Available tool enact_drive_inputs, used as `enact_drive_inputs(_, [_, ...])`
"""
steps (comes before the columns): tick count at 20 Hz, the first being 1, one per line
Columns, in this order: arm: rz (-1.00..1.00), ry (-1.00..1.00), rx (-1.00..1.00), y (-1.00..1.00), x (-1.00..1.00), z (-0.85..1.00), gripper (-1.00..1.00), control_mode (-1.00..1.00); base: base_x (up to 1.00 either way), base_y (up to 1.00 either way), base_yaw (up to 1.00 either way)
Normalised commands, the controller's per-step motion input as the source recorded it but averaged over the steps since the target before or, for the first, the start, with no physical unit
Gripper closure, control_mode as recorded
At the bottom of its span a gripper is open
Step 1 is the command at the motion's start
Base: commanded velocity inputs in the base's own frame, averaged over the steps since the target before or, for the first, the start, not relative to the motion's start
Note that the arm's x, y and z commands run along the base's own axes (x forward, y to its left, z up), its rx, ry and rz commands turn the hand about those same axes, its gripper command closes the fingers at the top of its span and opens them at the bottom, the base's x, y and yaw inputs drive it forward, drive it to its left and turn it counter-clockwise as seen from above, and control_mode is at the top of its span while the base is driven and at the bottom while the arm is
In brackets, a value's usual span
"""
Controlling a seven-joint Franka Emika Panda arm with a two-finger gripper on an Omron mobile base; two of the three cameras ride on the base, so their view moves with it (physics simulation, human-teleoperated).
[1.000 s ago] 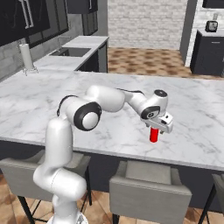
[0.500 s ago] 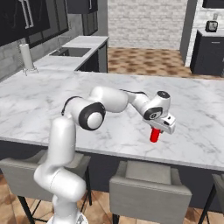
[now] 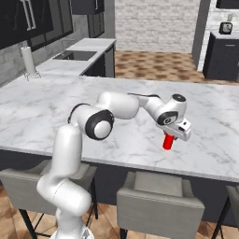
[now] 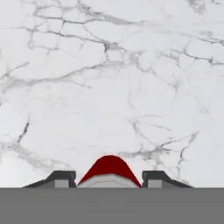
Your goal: Four empty soda cans are scattered around the kitchen. Gather all the cans and cluster them next to the stove for recycling.
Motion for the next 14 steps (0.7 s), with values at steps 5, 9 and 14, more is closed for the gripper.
enact_drive_inputs(5, [0.0, -0.07, 0.0, 0.0, -0.39, 0.37, 1.0, -1.0, 0.0, 0.0, 0.0])
enact_drive_inputs(9, [0.0, -0.07, 0.0, 0.01, -0.64, 0.32, 1.0, -1.0, 0.0, 0.0, 0.0])
enact_drive_inputs(14, [-0.01, -0.08, 0.0, 0.25, -0.73, 0.19, 1.0, -1.0, 0.0, 0.0, 0.0])
